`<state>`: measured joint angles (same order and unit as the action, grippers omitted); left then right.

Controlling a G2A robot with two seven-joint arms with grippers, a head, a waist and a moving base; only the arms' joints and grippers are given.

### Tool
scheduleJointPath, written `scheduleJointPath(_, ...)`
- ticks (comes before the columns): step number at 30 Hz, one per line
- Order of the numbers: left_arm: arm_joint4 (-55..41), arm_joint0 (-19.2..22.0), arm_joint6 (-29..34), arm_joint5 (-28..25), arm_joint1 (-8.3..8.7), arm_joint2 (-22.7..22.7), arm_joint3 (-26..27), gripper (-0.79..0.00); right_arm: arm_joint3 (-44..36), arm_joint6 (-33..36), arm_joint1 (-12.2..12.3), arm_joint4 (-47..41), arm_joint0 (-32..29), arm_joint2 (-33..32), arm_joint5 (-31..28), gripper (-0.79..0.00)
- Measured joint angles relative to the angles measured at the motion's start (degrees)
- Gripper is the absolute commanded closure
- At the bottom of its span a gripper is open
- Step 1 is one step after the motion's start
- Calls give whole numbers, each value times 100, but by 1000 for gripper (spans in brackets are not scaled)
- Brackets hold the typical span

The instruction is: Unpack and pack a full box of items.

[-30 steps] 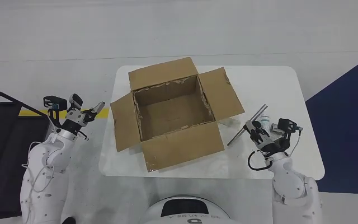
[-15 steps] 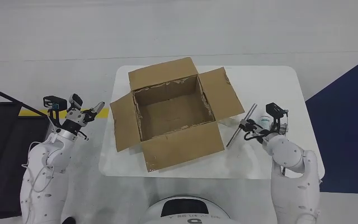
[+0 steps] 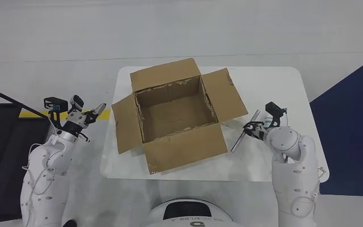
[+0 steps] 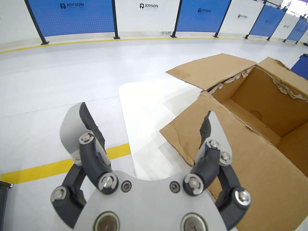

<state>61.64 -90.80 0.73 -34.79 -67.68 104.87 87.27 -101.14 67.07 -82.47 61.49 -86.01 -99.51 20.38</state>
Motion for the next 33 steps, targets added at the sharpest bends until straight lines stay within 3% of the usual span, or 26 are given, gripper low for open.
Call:
scheduleJointPath(8, 0, 0, 0, 0, 0, 0, 0, -785, 276, 396, 59, 393, 302, 158, 332, 0)
scheduleJointPath(12, 0, 0, 0, 0, 0, 0, 0, -785, 330, 487, 80, 465, 358, 212, 381, -62)
scheduleJointPath(21, 0, 0, 0, 0, 0, 0, 0, -785, 537, 813, 126, 688, 588, 360, 570, -114)
scheduleJointPath(24, 0, 0, 0, 0, 0, 0, 0, -785, 590, 899, 141, 732, 654, 380, 620, -197)
scheduleJointPath(25, 0, 0, 0, 0, 0, 0, 0, -785, 584, 887, 144, 732, 662, 380, 662, -249)
scheduleJointPath(26, 0, 0, 0, 0, 0, 0, 0, -785, 547, 849, 144, 717, 648, 378, 699, -351)
scheduleJointPath(33, 0, 0, 0, 0, 0, 0, 0, -785, -556, -295, 88, 28, -173, 316, 699, -388)
